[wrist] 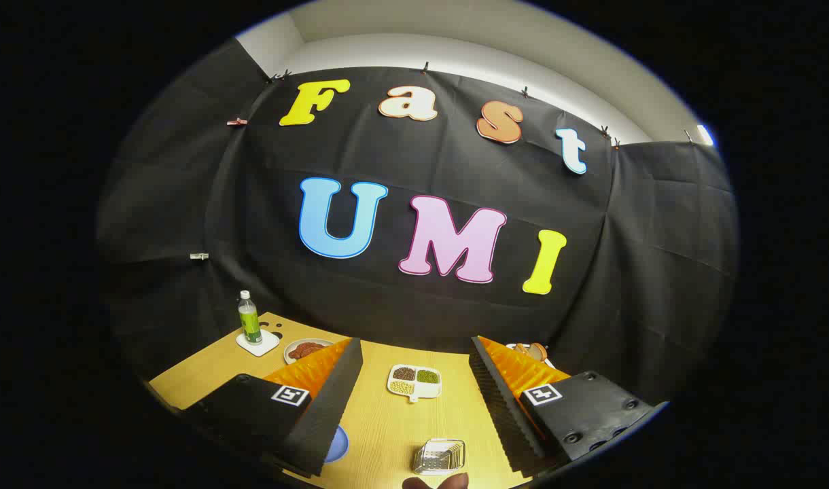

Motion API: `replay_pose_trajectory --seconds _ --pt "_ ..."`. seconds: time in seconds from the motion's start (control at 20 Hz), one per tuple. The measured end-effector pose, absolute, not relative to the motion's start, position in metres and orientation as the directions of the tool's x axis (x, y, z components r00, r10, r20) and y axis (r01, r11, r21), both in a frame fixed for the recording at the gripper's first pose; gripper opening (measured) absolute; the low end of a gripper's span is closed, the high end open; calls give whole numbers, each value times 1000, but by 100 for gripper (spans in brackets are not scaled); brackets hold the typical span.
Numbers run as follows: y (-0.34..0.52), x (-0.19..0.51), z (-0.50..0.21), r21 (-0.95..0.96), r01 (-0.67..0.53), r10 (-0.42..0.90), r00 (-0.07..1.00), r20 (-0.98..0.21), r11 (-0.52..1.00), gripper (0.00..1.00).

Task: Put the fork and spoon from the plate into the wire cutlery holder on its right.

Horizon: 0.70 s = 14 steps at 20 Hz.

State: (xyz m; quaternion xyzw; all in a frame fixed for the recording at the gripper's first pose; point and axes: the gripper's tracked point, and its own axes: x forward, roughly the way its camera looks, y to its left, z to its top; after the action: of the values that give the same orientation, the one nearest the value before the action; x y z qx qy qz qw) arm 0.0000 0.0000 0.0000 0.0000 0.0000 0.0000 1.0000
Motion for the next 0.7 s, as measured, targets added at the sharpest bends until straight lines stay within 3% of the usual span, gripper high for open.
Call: replay_pose_trajectory --seconds 0.7 --pt "0 6 -5 2 -4 4 1000 -5 1000 98"
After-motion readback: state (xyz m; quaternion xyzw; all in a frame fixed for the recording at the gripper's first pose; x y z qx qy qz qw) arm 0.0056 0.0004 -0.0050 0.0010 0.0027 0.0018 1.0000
